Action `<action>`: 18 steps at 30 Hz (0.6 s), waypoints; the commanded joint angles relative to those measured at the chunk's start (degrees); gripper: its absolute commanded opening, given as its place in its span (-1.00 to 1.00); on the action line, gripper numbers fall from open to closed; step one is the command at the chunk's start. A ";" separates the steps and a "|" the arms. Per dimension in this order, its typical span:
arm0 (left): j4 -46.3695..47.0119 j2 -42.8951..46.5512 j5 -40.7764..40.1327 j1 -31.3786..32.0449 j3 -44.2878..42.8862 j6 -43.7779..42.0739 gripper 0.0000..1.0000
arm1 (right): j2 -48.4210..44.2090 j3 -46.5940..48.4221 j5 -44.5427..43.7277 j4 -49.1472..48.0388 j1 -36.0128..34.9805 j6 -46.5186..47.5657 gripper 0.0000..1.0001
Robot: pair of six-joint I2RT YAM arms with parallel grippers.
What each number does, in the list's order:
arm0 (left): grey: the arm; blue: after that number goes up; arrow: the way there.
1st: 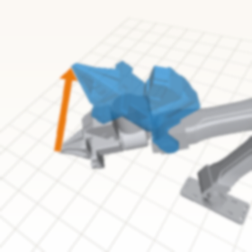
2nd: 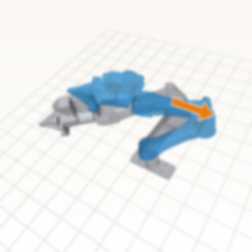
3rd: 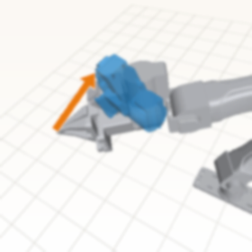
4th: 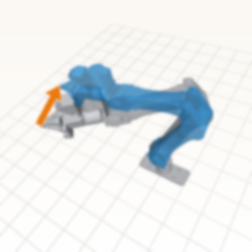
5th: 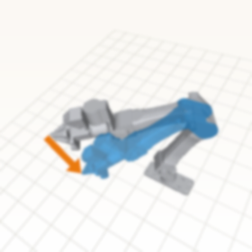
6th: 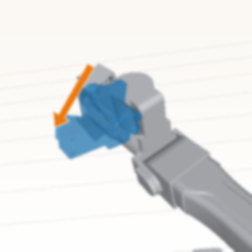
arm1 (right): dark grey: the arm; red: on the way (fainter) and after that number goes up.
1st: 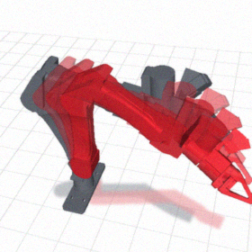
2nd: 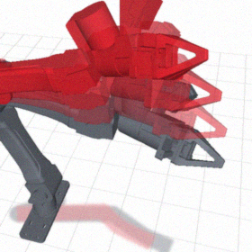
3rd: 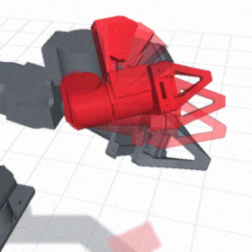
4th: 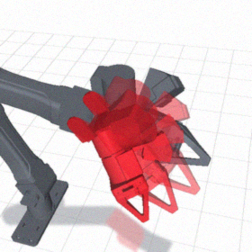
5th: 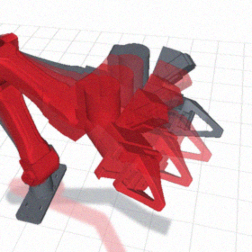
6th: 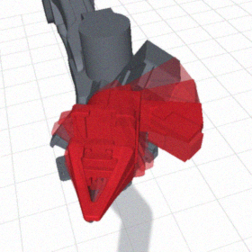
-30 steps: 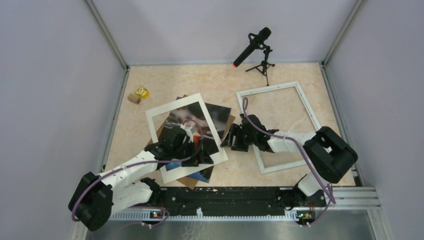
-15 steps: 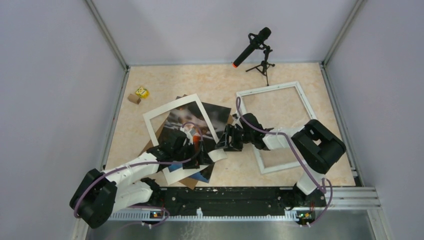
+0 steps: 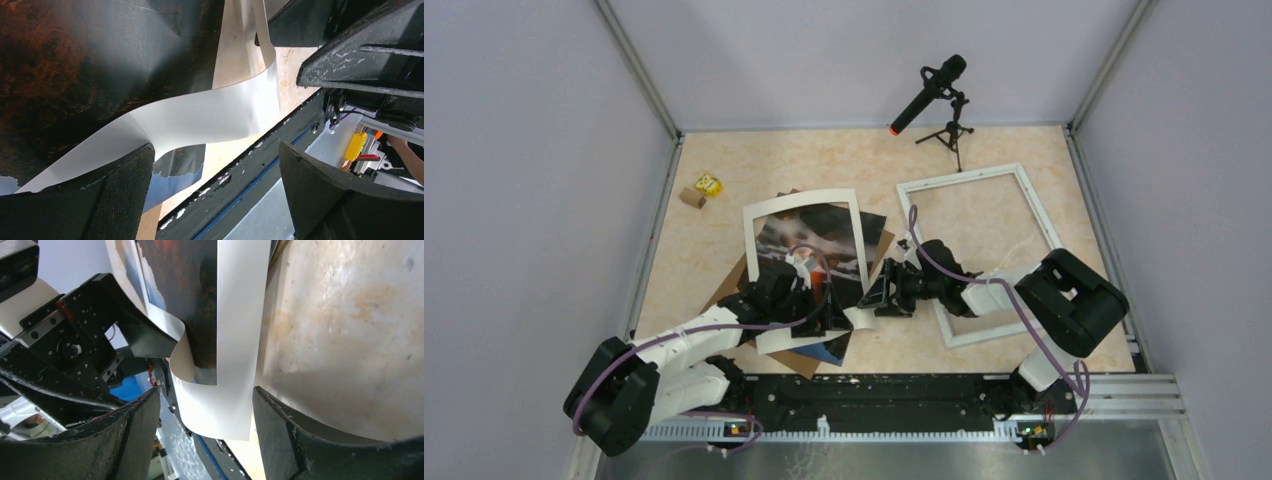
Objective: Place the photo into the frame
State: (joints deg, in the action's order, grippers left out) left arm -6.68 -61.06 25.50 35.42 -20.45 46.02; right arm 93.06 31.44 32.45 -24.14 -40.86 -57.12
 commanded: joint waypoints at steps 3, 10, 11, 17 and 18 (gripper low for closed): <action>0.23 -3.19 -1.73 0.21 0.16 -4.05 0.96 | -0.44 -5.15 2.43 -20.14 -0.50 -12.37 0.35; 0.44 -3.45 -1.53 0.26 -0.07 -4.90 0.96 | -8.40 -6.31 -2.43 -7.49 -0.49 -8.82 0.44; 0.84 -3.53 -1.21 0.19 0.09 -4.91 0.96 | -9.15 -6.65 -2.43 -7.19 -0.49 -8.82 0.44; 4.06 -5.54 2.77 0.26 0.58 -3.93 0.96 | -12.18 -9.59 -2.43 -11.15 -0.49 -8.82 0.44; 4.26 -5.92 3.06 0.22 0.50 -3.81 0.96 | -12.54 -9.82 -2.43 -11.42 -0.48 -8.82 0.44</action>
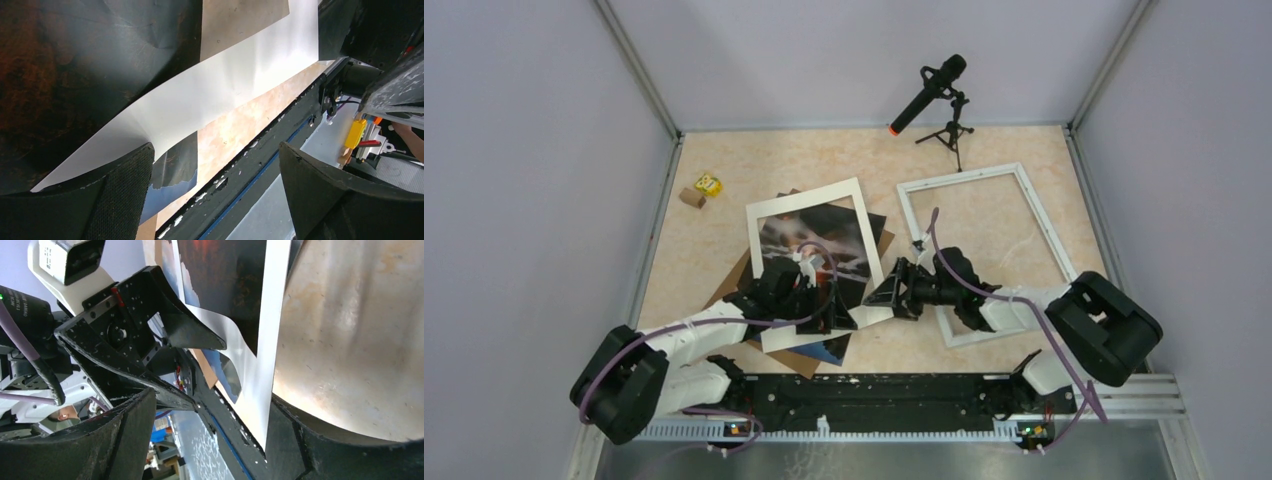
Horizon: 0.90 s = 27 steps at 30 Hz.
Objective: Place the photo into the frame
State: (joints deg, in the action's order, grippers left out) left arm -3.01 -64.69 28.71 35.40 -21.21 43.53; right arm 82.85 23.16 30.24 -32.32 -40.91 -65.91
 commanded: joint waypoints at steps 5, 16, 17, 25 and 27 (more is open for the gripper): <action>0.97 -2.43 -0.23 0.23 1.43 -1.48 0.96 | -3.28 -0.94 -0.22 1.13 -0.44 -0.03 0.44; 0.89 -2.25 0.97 0.21 0.76 -2.43 0.96 | 1.19 5.44 -0.22 5.32 -0.45 -0.03 0.44; 0.90 -2.21 1.12 0.21 0.55 -2.61 0.96 | 1.55 5.98 -0.22 4.79 -0.49 -0.03 0.44; 0.28 -2.93 2.70 0.21 -1.76 -5.10 0.96 | 7.52 10.26 -0.22 4.96 -0.73 -0.03 0.44; -0.30 -3.71 3.20 0.22 -2.71 -5.81 0.97 | 8.28 10.70 -0.22 4.94 -0.75 -0.03 0.44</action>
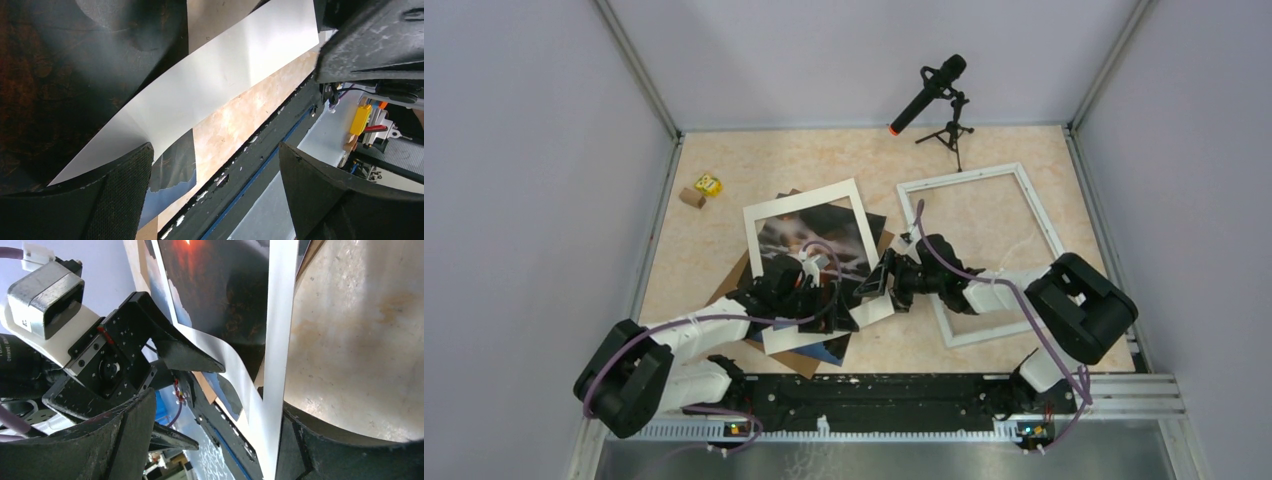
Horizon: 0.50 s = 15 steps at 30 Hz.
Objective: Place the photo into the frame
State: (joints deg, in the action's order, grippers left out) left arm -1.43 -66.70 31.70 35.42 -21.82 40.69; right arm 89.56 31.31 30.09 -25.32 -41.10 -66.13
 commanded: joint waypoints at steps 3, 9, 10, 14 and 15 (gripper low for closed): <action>-2.27 -2.67 1.39 0.21 -4.18 -3.65 0.96 | 1.48 2.62 -0.07 -1.80 -0.53 0.18 0.44; -6.22 0.06 2.42 0.25 -11.47 -5.25 0.97 | -3.52 3.15 -10.94 5.74 -0.55 33.16 -1.00; -7.15 1.35 1.73 0.22 -13.02 -6.10 0.96 | -6.02 3.40 -11.72 8.06 -0.56 16.40 -1.00; -12.74 5.45 -3.45 0.01 -23.47 -10.99 0.96 | -15.54 5.43 -17.65 19.73 -0.51 18.22 -1.00; -14.14 6.31 -4.77 -0.02 -26.27 -12.47 0.96 | -17.67 6.13 -19.28 22.70 -0.48 19.02 -1.00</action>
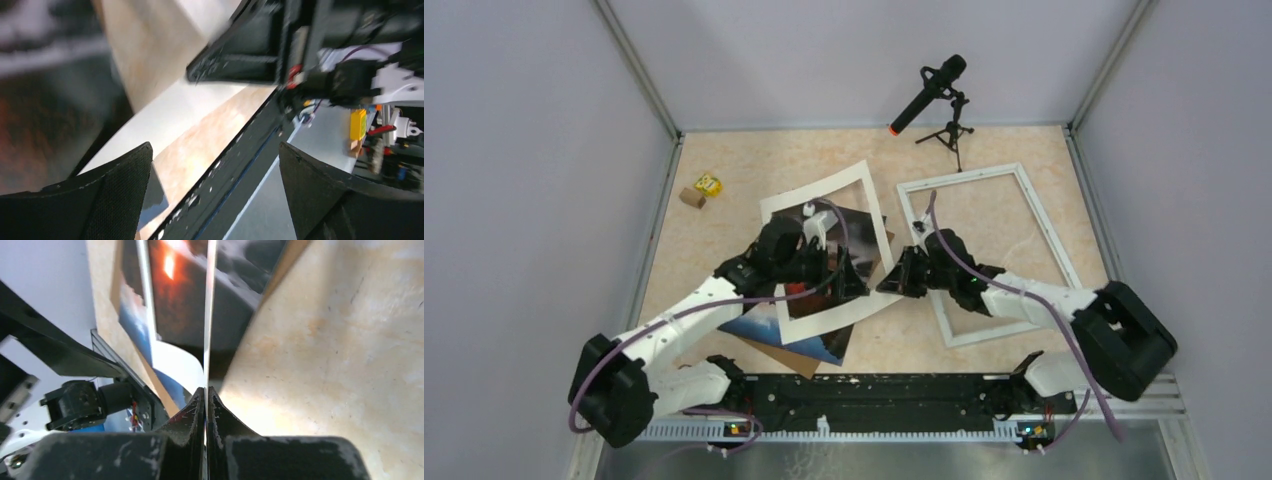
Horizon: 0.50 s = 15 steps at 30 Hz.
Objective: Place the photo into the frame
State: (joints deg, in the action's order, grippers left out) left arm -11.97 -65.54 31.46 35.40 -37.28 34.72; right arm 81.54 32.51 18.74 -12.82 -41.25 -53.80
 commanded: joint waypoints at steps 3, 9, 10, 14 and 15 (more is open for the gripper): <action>-4.37 7.88 -8.45 -0.01 -17.37 -8.71 0.97 | -15.55 8.91 -13.85 22.86 -0.26 10.71 -1.00; -1.18 10.05 -14.03 0.01 -24.84 -10.69 0.97 | -21.94 23.07 -30.58 50.74 -0.23 22.20 -1.00; -0.36 9.82 -14.47 0.00 -25.46 -11.05 0.97 | -22.59 25.71 -32.61 55.13 -0.23 24.89 -1.00; 0.19 6.93 -14.70 0.02 -28.83 -11.75 0.97 | -27.05 36.04 -36.98 67.79 -0.19 37.32 -1.00; 0.16 6.01 -14.15 0.01 -29.50 -11.89 0.97 | -28.02 39.23 -37.65 70.55 -0.22 39.28 -1.00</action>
State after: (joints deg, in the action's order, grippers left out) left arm -13.13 -56.34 18.52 35.35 -63.29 24.93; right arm 58.65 61.41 -10.57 39.94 -41.21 -28.67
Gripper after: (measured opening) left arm 0.984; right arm 0.004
